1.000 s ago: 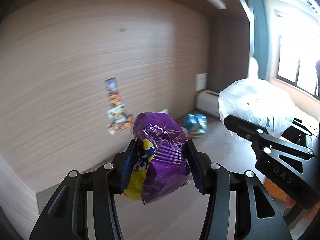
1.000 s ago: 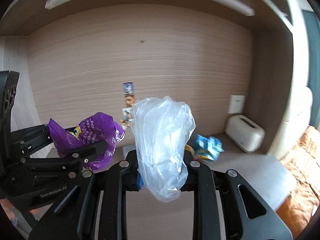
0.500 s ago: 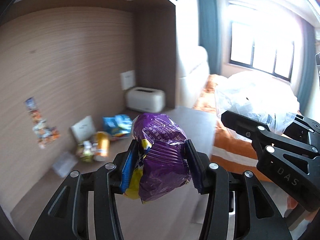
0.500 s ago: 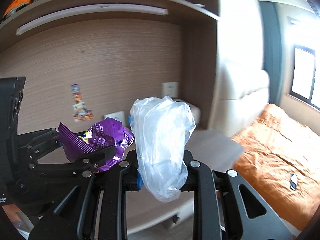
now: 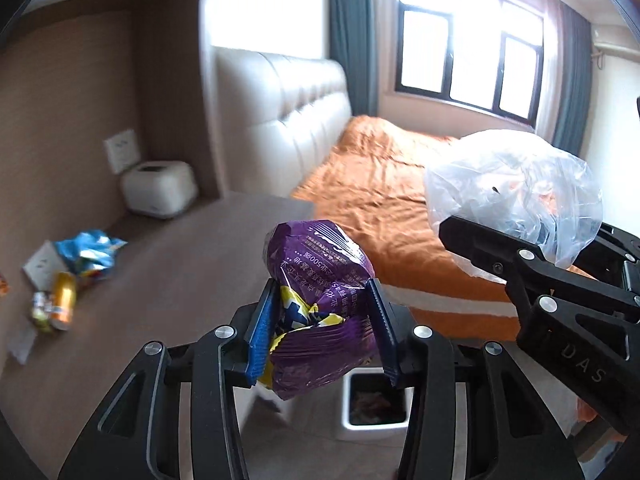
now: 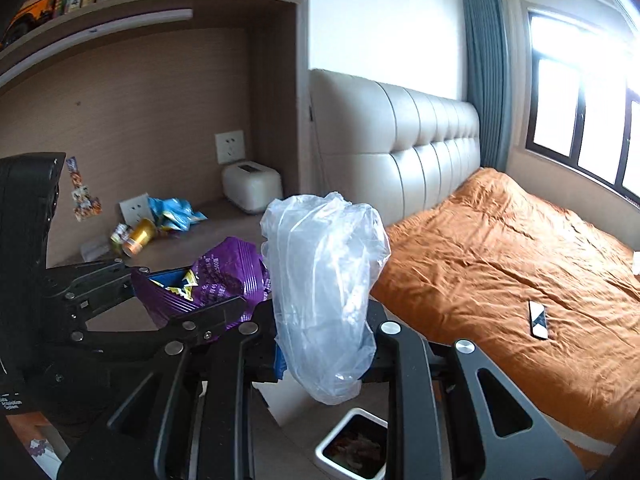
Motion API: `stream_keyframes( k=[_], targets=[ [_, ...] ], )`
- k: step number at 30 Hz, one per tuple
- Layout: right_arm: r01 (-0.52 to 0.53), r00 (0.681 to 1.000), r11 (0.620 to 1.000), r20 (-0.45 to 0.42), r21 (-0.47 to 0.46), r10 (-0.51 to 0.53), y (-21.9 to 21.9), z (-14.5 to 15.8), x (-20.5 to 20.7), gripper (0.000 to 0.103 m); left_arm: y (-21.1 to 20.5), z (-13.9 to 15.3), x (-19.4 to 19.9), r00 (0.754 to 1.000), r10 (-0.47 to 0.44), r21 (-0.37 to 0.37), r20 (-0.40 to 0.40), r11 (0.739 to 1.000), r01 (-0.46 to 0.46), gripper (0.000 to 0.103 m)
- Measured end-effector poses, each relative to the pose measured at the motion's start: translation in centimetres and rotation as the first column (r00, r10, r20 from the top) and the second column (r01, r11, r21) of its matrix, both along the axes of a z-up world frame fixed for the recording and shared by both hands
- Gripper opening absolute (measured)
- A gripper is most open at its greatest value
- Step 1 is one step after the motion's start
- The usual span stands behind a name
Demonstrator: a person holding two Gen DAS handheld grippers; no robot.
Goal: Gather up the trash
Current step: 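Carry both held bags over the wastebasket and open both tools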
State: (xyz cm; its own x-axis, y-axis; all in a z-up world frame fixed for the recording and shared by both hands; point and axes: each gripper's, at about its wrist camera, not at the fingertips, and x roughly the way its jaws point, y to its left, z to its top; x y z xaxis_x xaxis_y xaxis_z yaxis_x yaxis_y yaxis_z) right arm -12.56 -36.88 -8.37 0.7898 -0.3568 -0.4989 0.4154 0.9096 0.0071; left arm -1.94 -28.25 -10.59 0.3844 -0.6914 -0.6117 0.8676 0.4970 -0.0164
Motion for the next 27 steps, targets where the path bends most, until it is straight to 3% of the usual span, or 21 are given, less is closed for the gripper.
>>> stream_keyframes(
  k=[9, 14, 20, 27],
  targets=[
    [0.035, 0.995, 0.998, -0.09, 0.059, -0.029, -6.5, -6.9, -1.5, 0.025, -7.3, -7.9, -2.5, 0.996, -0.061, 0.066, -0.069, 0.996, 0.065, 0.044],
    [0.047, 0.988, 0.992, -0.153, 0.113, -0.029, -9.1, -13.0, -0.9, 0.025, -10.0, -15.5, -2.4, 0.99, -0.091, 0.125, -0.111, 0.987, 0.105, 0.044],
    [0.047, 0.974, 0.985, -0.228, 0.166, -0.008, -11.8, -23.0, -0.2, 0.025, -12.5, -27.6, -2.7, 0.975, -0.122, 0.214, -0.186, 0.964, 0.161, 0.044],
    [0.042, 0.94, 0.971, -0.34, 0.234, 0.041, -13.5, -38.2, 0.4, 0.026, -14.6, -41.4, -3.9, 0.955, -0.154, 0.281, -0.254, 0.933, 0.225, 0.044]
  ],
)
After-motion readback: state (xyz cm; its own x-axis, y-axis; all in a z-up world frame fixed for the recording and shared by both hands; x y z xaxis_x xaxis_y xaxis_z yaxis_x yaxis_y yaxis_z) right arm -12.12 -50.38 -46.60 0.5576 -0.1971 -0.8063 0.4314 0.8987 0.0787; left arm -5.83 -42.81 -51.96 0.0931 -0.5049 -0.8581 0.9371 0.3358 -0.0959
